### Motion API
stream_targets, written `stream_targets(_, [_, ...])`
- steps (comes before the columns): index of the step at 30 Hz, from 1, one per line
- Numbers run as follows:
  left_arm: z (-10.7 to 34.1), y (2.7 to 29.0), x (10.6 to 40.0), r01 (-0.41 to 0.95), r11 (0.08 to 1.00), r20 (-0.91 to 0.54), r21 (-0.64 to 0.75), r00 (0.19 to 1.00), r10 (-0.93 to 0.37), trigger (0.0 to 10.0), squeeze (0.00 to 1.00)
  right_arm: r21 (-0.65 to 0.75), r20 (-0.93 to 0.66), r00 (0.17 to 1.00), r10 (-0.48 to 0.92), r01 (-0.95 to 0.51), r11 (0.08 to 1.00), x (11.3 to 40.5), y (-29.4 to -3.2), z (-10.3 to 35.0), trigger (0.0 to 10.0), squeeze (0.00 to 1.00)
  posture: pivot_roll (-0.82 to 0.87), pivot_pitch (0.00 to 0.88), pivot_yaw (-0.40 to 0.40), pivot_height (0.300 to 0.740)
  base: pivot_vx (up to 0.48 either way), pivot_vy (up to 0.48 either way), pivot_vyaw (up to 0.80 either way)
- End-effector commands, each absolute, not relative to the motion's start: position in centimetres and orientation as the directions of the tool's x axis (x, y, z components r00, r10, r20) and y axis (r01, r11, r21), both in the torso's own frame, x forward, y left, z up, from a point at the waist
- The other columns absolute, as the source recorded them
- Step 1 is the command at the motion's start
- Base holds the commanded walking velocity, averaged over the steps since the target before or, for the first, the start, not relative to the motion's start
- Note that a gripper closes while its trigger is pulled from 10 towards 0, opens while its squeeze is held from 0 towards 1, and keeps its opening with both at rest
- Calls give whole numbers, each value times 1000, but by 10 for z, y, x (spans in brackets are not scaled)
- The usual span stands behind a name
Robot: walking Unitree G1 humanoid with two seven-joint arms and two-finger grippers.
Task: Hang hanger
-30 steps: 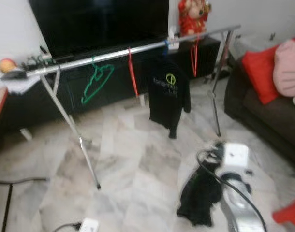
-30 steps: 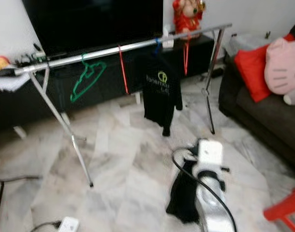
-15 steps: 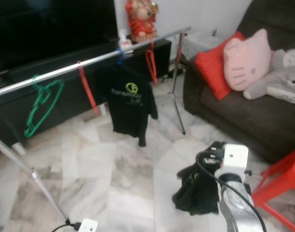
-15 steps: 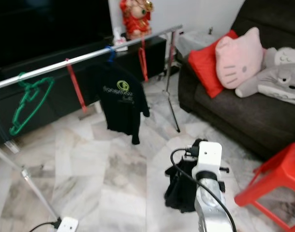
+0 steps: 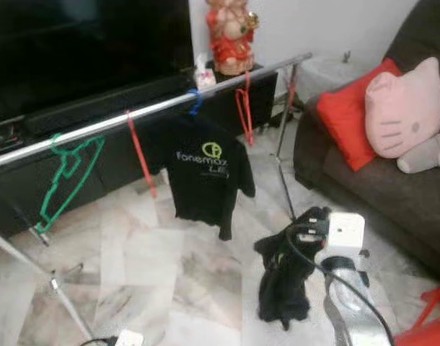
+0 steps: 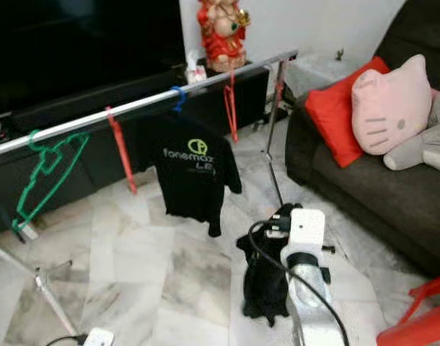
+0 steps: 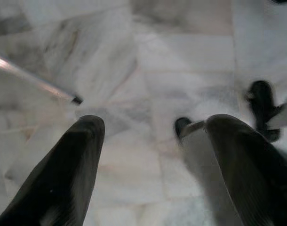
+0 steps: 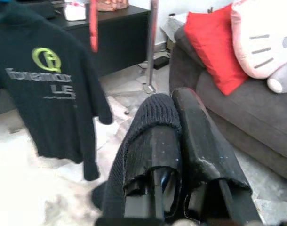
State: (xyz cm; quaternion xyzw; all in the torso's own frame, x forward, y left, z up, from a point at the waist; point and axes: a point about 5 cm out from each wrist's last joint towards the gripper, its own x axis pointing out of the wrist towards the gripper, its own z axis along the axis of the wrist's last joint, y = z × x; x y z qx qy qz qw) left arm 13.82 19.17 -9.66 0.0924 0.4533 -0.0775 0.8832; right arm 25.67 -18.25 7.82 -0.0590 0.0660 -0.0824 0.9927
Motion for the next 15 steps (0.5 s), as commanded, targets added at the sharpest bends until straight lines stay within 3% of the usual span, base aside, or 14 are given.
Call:
stream_targets(1, [-96,193,139,221,970,-817,96,575,-50,10000,0,-129,-68,984,-167,158,979,260,-182,90,10000,0,-121,0,22,740,371,0,0])
stream_targets(3, [-96,193,139,223,970,-817,95,575,-52,10000,0,-133,-66,985,-162,152,979,260,-181,90,10000,0,-121,0,22,740,371,0,0])
stream_targets(7, [-97,192,139,228,969,-819,94,572,-56,10000,0,-158,-49,994,-102,93,983,261,-172,92,10000,0,-122,0,22,740,368,0,800])
stream_targets(15, [-96,191,141,230,969,-818,91,572,-59,10000,0,-165,-50,992,-112,102,981,262,-174,91,10000,0,-118,0,28,740,364,0,800])
